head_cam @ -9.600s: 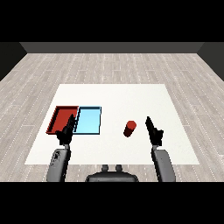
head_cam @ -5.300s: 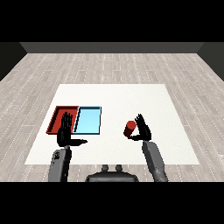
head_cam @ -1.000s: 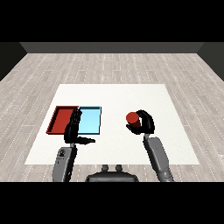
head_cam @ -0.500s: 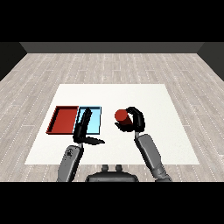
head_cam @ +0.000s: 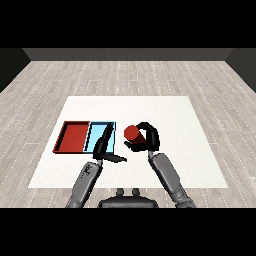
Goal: Pick the red can and put it in the red box
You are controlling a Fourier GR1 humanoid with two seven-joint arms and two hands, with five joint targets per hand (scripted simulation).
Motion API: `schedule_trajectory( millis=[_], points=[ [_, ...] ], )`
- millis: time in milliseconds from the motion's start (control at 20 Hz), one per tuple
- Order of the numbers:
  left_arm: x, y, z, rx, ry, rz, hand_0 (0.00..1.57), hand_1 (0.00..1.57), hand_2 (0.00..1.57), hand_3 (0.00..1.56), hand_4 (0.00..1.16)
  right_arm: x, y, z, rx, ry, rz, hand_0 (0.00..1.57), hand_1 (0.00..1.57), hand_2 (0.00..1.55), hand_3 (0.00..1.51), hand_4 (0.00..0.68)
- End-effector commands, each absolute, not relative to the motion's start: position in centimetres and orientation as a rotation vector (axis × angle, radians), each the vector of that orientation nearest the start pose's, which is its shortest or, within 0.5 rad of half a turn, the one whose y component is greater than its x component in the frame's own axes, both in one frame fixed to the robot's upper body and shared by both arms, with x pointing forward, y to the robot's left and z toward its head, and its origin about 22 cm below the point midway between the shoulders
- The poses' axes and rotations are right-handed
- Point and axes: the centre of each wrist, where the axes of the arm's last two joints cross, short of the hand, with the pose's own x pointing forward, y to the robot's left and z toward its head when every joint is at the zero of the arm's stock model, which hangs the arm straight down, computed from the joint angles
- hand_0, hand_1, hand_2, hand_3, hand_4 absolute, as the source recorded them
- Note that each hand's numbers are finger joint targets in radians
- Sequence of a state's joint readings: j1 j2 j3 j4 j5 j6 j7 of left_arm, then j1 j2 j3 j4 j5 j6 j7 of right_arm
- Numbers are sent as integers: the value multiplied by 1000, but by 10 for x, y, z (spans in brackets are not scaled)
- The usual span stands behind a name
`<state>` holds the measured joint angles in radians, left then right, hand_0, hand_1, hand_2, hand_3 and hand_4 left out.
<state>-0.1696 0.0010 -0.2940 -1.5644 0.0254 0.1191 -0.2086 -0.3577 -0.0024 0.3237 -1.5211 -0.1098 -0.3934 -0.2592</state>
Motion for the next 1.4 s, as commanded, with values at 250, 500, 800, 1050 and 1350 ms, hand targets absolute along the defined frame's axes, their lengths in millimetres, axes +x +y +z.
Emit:
schedule_trajectory(
  millis=[250,500,800,1050,1350],
  points=[
    [266,133,7,-243,-1833,-194,0,0,0,0,0,289,-120,72,198,-2104,7,1451,1451,1442,1395,651],
    [261,112,-5,-244,-1814,-193,0,0,0,0,0,291,-87,82,210,-2118,28,1466,1466,1441,1393,654],
    [274,100,5,-301,-1791,-153,0,0,0,0,0,294,-96,69,215,-2112,19,1466,1466,1432,1385,664],
    [268,92,5,-321,-1791,-170,0,0,0,0,0,250,-87,87,260,-2121,-16,1454,1454,1442,1394,666],
    [271,85,0,-337,-1793,-160,0,0,0,0,0,269,-79,75,317,-2090,-9,1496,1496,1444,1405,640]
  ],
)
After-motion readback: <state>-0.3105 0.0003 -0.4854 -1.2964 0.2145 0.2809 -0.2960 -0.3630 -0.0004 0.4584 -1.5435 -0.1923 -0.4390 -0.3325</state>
